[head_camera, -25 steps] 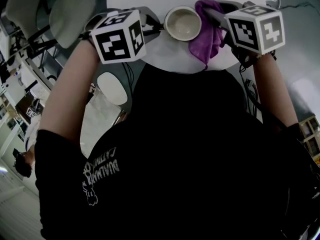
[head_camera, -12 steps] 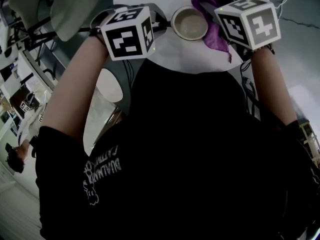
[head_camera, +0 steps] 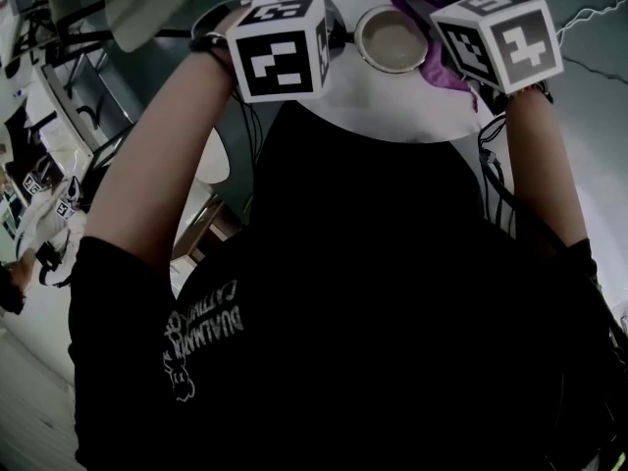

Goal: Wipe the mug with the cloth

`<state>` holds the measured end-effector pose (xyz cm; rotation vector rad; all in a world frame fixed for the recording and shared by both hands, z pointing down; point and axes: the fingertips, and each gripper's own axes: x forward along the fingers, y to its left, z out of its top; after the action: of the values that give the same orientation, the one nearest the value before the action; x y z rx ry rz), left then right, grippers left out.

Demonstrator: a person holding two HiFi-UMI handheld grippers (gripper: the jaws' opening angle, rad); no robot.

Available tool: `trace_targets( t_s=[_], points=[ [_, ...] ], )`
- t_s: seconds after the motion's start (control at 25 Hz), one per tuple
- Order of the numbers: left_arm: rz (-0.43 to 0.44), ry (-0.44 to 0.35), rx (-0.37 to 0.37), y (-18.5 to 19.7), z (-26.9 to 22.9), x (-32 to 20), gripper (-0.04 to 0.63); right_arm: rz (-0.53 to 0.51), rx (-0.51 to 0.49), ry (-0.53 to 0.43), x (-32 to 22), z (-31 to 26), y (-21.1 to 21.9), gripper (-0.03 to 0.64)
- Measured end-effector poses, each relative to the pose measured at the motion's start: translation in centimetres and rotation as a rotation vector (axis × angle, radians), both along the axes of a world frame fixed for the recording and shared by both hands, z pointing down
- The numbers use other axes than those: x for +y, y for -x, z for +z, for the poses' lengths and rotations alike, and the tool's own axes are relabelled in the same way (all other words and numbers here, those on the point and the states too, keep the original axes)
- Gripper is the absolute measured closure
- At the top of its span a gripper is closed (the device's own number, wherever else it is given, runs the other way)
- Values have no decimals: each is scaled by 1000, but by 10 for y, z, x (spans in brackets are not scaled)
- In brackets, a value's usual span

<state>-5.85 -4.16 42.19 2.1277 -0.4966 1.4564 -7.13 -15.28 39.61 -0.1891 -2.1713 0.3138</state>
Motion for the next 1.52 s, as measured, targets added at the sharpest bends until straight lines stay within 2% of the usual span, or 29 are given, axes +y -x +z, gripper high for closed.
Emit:
trace_targets(
  t_s=[0.44,0.64,0.8,0.92,1.16,1.36,1.52],
  points=[
    [-56,-40,-10,-5,-4,-6,535,-180,-15,-59,12,-7,9,583],
    [-80,-52,-34,-2,-6,-6,535,-299,-15,-119,21,-10,19,583],
    [-105,-37,-19,-3,0,-5,535,-396,-7,-134,28,-5,25,583],
    [-122,-35,-16,-4,2,-3,532,-476,-11,-150,37,-4,26,583],
    [-166,-62,11,-7,-1,-6,531,-694,-80,-175,58,-13,27,583],
    [-182,-86,36,-1,-5,-3,531,-827,-47,-192,75,-12,36,583],
    [-201,-101,49,-2,-7,-3,529,-974,-23,-237,82,-12,32,583]
  ],
)
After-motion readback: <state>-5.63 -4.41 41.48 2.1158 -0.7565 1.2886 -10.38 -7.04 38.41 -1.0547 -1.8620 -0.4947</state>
